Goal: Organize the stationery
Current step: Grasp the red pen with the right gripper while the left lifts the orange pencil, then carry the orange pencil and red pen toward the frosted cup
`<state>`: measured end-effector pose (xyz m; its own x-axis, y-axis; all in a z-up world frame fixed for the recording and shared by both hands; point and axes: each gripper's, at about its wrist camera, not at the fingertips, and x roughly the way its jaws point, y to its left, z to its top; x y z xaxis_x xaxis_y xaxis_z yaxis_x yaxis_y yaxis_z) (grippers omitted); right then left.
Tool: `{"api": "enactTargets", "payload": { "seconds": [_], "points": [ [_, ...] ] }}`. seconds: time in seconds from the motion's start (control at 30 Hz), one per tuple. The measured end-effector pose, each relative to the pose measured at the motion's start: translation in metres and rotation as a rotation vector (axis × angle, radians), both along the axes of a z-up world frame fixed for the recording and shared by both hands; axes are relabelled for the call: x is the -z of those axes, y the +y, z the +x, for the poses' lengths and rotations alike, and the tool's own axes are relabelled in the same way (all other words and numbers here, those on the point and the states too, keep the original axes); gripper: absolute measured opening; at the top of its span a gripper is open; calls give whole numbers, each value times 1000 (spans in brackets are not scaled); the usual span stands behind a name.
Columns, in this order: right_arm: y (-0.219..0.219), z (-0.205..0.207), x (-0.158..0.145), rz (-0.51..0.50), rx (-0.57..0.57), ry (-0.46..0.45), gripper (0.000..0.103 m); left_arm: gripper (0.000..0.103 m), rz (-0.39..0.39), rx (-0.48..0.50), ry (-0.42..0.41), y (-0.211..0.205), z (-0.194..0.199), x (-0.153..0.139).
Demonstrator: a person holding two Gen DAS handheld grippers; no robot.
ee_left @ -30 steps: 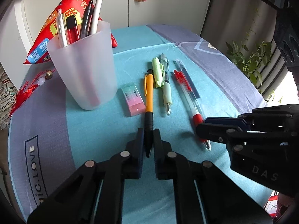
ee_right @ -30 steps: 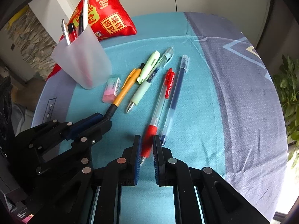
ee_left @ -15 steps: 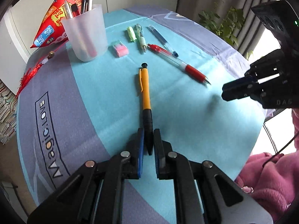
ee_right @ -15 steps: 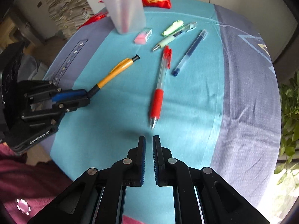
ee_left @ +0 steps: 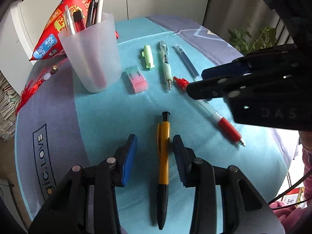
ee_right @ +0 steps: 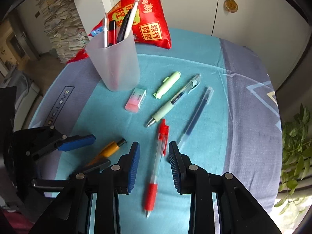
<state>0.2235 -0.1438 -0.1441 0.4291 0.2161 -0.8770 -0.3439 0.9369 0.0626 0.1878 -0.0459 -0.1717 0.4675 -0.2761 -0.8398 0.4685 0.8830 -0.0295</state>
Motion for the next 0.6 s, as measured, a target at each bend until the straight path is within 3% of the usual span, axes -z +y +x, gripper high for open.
{"api": "enactTargets", "payload": {
  "seconds": [0.27, 0.37, 0.43, 0.6],
  "points": [
    [13, 32, 17, -20, 6, 94, 30, 26, -2, 39, 4, -16, 11, -1],
    [9, 39, 20, -16, 41, 125, 30, 11, -6, 41, 20, -17, 15, -2],
    [7, 41, 24, -34, 63, 129, 14, 11, -25, 48, 40, -18, 16, -3],
    [-5, 30, 12, 68, 77, 122, 14, 11, -82, 26, 19, -5, 9, -18]
  ]
}}
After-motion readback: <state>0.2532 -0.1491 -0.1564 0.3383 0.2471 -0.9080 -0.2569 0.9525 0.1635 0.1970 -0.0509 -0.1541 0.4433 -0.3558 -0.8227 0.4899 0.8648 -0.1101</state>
